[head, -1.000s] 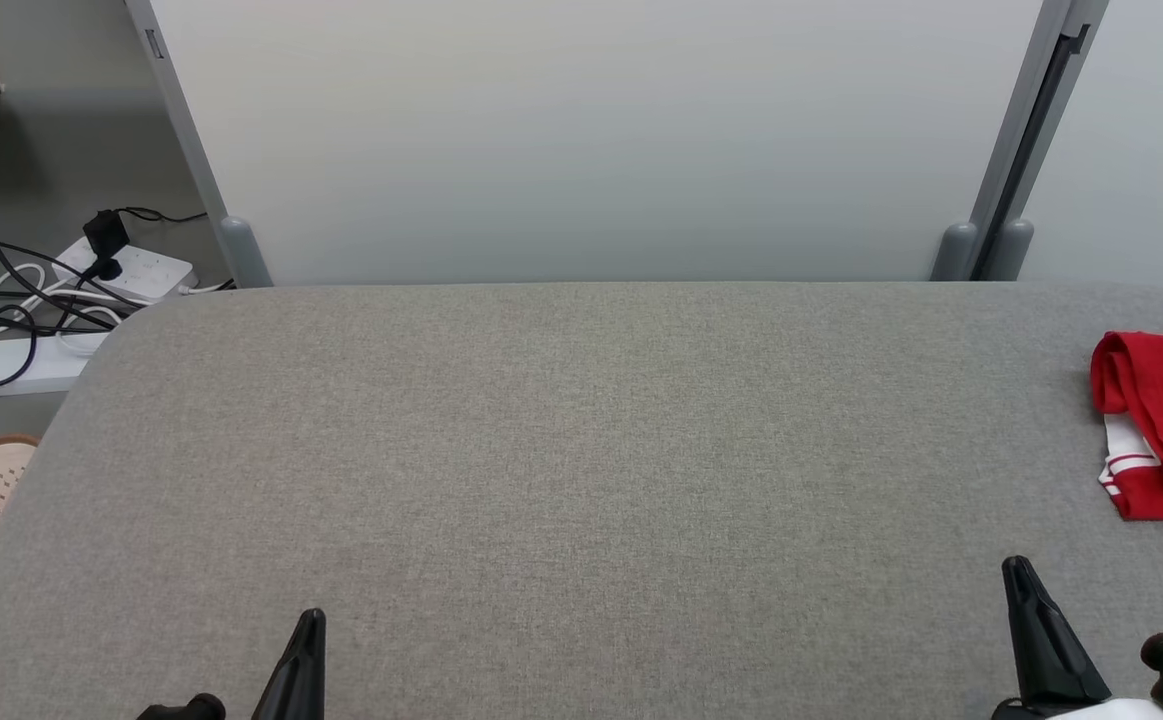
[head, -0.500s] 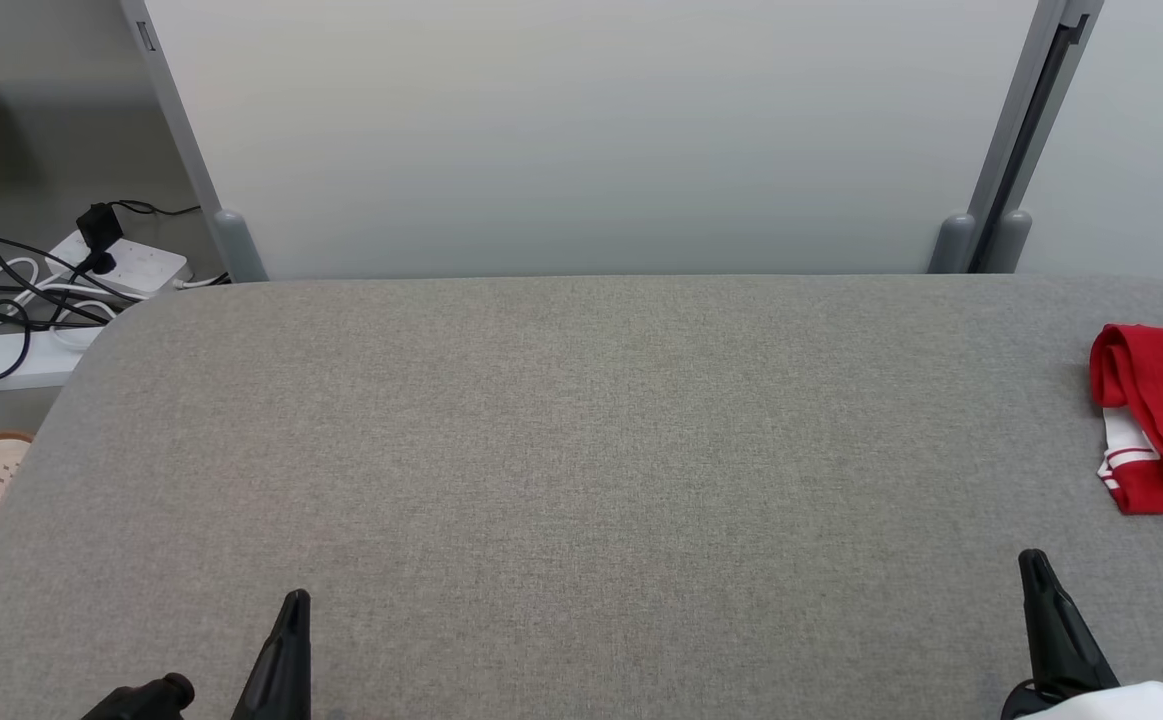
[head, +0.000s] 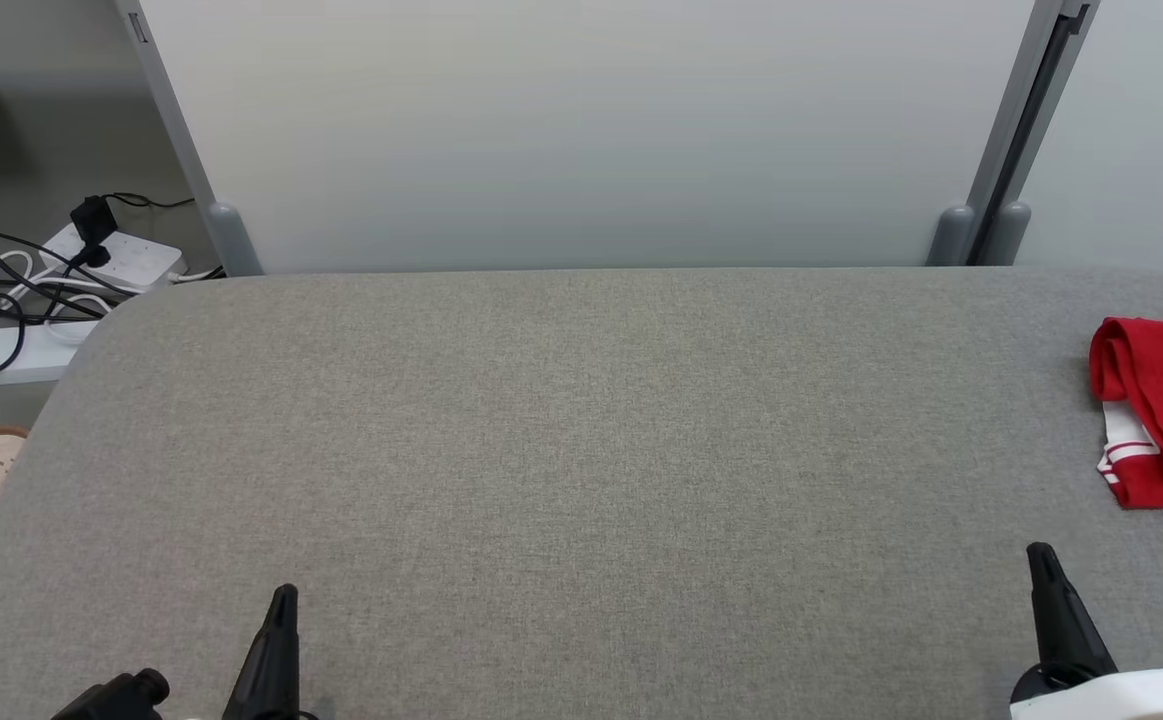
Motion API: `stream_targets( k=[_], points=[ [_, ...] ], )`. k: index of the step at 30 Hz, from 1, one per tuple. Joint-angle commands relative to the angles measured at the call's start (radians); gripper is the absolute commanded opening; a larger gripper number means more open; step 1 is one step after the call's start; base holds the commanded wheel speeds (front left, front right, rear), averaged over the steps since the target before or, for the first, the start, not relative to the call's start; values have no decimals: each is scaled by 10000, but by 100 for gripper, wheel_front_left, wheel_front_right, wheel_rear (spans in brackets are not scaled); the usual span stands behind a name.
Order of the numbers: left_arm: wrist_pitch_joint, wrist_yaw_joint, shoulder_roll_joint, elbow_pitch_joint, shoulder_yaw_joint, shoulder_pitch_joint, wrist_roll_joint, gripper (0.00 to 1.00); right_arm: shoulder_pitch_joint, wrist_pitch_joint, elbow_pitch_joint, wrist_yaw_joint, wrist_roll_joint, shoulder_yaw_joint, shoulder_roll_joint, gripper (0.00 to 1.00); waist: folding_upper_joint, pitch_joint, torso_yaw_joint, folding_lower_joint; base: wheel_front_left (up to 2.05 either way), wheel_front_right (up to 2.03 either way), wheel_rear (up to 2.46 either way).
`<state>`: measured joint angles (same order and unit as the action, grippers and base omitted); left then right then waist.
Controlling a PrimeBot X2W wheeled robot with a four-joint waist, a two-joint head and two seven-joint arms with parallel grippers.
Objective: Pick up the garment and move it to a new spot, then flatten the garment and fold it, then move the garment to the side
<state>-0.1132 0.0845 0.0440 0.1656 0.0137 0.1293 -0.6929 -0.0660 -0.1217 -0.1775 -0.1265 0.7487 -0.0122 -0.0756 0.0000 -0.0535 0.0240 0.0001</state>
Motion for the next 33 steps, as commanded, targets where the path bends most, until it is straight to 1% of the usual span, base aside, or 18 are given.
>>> stream_targets(
  k=[1,33],
  points=[
    [57,87,40,-216,-217,-624,-292,0,446,117,190,-22,289,-5,-131,0,0,8,-4,-1,0,0,0],
    [979,244,55,209,-657,-1357,-4009,0,986,1036,-171,-31,3788,-408,13,0,0,242,-103,-1,0,0,0]
  ],
)
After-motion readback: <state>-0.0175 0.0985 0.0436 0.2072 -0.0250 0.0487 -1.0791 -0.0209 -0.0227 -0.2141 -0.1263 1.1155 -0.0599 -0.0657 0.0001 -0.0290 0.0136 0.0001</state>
